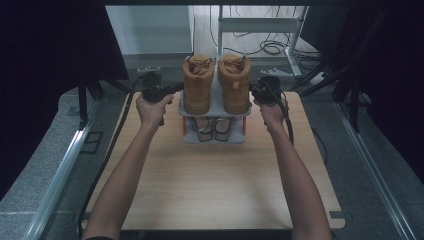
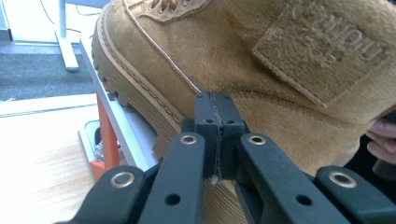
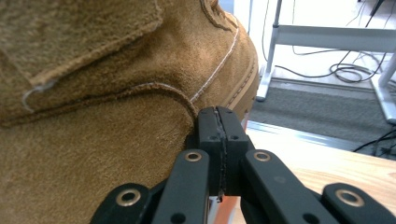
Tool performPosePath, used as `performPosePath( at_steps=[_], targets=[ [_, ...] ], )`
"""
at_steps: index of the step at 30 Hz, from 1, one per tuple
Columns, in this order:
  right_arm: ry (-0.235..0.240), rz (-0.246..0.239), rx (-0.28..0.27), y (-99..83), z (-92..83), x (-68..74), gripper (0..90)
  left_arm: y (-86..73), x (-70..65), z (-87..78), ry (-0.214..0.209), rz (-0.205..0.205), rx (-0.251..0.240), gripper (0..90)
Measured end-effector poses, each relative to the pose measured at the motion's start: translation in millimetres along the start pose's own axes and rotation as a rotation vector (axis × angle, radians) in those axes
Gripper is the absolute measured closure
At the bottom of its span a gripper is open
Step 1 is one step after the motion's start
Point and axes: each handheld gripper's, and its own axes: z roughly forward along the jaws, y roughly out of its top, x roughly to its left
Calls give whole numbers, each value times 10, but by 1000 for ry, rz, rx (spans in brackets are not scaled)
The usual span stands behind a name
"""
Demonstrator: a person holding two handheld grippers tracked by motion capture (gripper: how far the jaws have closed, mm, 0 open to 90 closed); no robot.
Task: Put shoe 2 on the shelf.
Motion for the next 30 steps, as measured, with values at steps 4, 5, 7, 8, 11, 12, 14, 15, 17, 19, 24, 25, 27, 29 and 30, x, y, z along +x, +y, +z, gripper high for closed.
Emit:
performPosePath(
  at_steps=[4, 5, 7, 8, 11, 12, 14, 15, 17, 19, 24, 25, 27, 29, 30],
  targets=[
    [-7, -25, 6, -5, 10, 113, 895, -1, -80, 50, 22, 31, 4, 900],
    [-13, -31, 3, -7, 11, 121, 895, -1, -86, 49, 27, 33, 3, 900],
    [-5, -10, -1, -17, 11, 112, 895, -2, -71, 45, 20, 32, 6, 900],
    [-1, -6, -5, -26, 8, 109, 895, 0, -68, 42, 19, 34, 8, 900],
    [2, -6, -9, -36, 1, 103, 894, 2, -62, 38, 20, 39, 8, 900],
    [3, -3, -12, -43, -2, 101, 894, 1, -62, 36, 22, 41, 3, 898],
    [7, 6, -18, -55, -12, 93, 893, -4, -66, 26, 20, 40, -10, 896],
    [12, 10, -20, -61, -20, 86, 893, -7, -68, 19, 18, 41, -14, 894],
    [27, 17, -25, -72, -52, 71, 889, -14, -71, -6, 16, 47, -20, 882],
    [34, 15, -35, -79, -111, 59, 882, -19, -74, -56, 21, 59, -26, 881],
    [43, 27, -66, -106, -289, 13, 874, -48, -61, -195, 20, 70, -53, 879],
    [46, 30, -71, -118, -328, 7, 874, -64, -57, -222, 20, 70, -57, 877],
    [52, 28, -80, -146, -400, -2, 874, -102, -55, -273, 23, 74, -57, 876],
    [58, 29, -85, -178, -464, -14, 874, -143, -59, -322, 28, 88, -56, 872],
    [61, 25, -86, -195, -494, -23, 874, -164, -66, -347, 28, 89, -58, 870]
  ],
)
